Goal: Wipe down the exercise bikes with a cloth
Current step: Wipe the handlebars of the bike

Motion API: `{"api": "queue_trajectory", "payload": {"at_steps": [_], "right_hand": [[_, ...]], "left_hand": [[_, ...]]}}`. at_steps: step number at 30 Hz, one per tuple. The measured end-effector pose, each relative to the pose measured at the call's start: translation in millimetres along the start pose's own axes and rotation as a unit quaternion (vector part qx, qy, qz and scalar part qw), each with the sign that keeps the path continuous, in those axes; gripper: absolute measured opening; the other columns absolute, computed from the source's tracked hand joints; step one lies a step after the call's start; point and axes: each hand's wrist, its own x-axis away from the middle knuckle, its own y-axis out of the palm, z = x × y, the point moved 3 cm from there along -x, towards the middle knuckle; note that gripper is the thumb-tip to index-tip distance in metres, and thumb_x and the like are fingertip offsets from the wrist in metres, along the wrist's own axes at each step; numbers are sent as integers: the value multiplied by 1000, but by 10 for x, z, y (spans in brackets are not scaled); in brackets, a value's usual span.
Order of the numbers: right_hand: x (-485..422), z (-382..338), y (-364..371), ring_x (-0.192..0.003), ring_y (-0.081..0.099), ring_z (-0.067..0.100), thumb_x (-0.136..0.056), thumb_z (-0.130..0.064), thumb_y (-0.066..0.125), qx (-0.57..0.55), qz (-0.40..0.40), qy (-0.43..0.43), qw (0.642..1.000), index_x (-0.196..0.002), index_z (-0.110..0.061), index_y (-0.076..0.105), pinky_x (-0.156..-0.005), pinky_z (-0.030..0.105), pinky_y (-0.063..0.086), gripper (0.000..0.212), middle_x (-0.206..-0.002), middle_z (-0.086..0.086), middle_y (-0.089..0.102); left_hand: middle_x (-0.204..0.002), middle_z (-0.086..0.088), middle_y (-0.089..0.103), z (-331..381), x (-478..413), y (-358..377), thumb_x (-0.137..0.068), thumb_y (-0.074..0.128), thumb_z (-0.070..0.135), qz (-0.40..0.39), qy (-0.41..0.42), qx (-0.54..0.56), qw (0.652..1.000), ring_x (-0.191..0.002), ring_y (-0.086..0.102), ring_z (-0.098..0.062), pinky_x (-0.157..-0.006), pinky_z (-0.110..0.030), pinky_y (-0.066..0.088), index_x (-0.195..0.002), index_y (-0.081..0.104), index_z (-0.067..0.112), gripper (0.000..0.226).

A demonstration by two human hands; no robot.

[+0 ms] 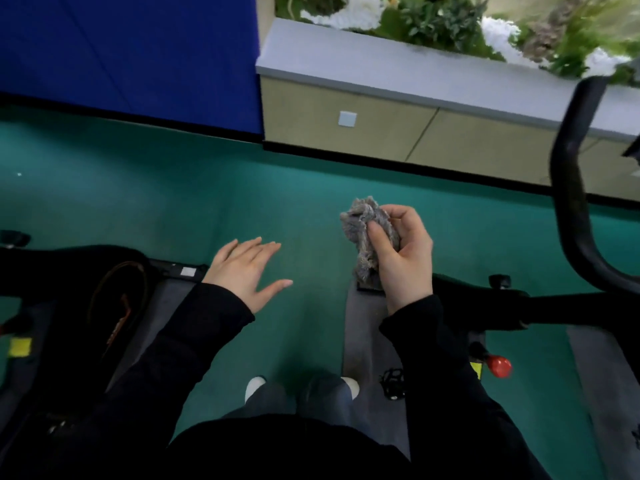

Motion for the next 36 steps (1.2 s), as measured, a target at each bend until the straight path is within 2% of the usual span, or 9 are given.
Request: {"api": "queue_trajectory", "payload": {"at_steps": [4, 10, 17, 20, 22, 24, 29, 33, 36], "right_hand": [[162, -83, 489, -84, 60, 8, -88, 5, 57, 15, -46, -20, 999, -91, -15, 52, -81, 24, 47, 21, -88, -6, 61], [410, -153, 1194, -98, 62, 25, -88, 3, 57, 30, -132, -19, 991, -91, -15, 53, -93, 44, 47, 19, -95, 4, 63], [472, -243, 1820, -100, 64, 25, -88, -3, 62, 33, -255, -30, 966, -90, -19, 56, -95, 49, 47, 17, -99, 7, 68], [477, -265, 2130, -99, 64, 21, -87, -5, 64, 30, -318, -40, 947, -89, -22, 58, -95, 43, 48, 18, -97, 2, 68], [510, -275, 2335, -97, 63, 15, -86, -5, 66, 25, -370, -45, 928, -88, -26, 58, -94, 33, 48, 23, -94, -6, 66], [534, -278, 2498, -96, 63, 9, -85, -5, 67, 26, -412, -47, 909, -88, -28, 58, -92, 25, 47, 25, -94, -12, 66], [488, -240, 2775, -86, 58, -9, -83, -5, 69, 29, -484, -65, 872, -86, -25, 59, -83, 8, 42, 22, -88, -15, 64], [462, -203, 2982, -85, 60, -5, -83, -5, 69, 27, -519, -63, 852, -85, -23, 60, -81, 10, 44, 20, -87, -12, 65], [485, -192, 3098, -88, 63, 5, -83, -7, 68, 28, -538, -62, 840, -85, -24, 61, -83, 18, 48, 19, -89, -9, 67]], "left_hand": [[-149, 9, 35, -387, 357, -42, -87, 40, 63, 10, -41, 10, 999, -141, 20, -8, -114, -30, 4, -144, 30, 24, 70], [-145, 7, 42, -890, 898, -157, -87, 45, 61, 50, -120, 23, 991, -138, 28, -9, -113, -30, 10, -140, 38, 24, 65], [-145, 7, 41, -1273, 1516, -181, -87, 46, 59, 82, -248, 55, 964, -138, 29, -9, -113, -30, 11, -141, 38, 24, 65], [-144, 4, 44, -1373, 1725, -180, -86, 42, 66, 90, -314, 60, 943, -138, 30, -10, -113, -30, 12, -140, 39, 23, 70], [-143, 3, 44, -1403, 1859, -195, -76, 22, 78, 93, -365, 69, 924, -138, 31, -11, -113, -31, 13, -140, 40, 22, 87], [-144, 5, 43, -1420, 1970, -209, -64, 5, 77, 98, -406, 75, 905, -138, 30, -11, -113, -31, 14, -140, 39, 24, 100], [-145, 5, 42, -1434, 2124, -230, -63, 2, 76, 119, -490, 70, 861, -138, 30, -11, -113, -31, 15, -140, 39, 25, 100], [-143, 4, 45, -1407, 2244, -231, -65, 6, 78, 136, -533, 74, 831, -137, 33, -13, -112, -33, 18, -139, 42, 24, 98], [-138, 1, 51, -1383, 2360, -260, -64, -1, 88, 154, -557, 77, 813, -133, 40, -16, -110, -36, 23, -134, 48, 20, 109]]}}
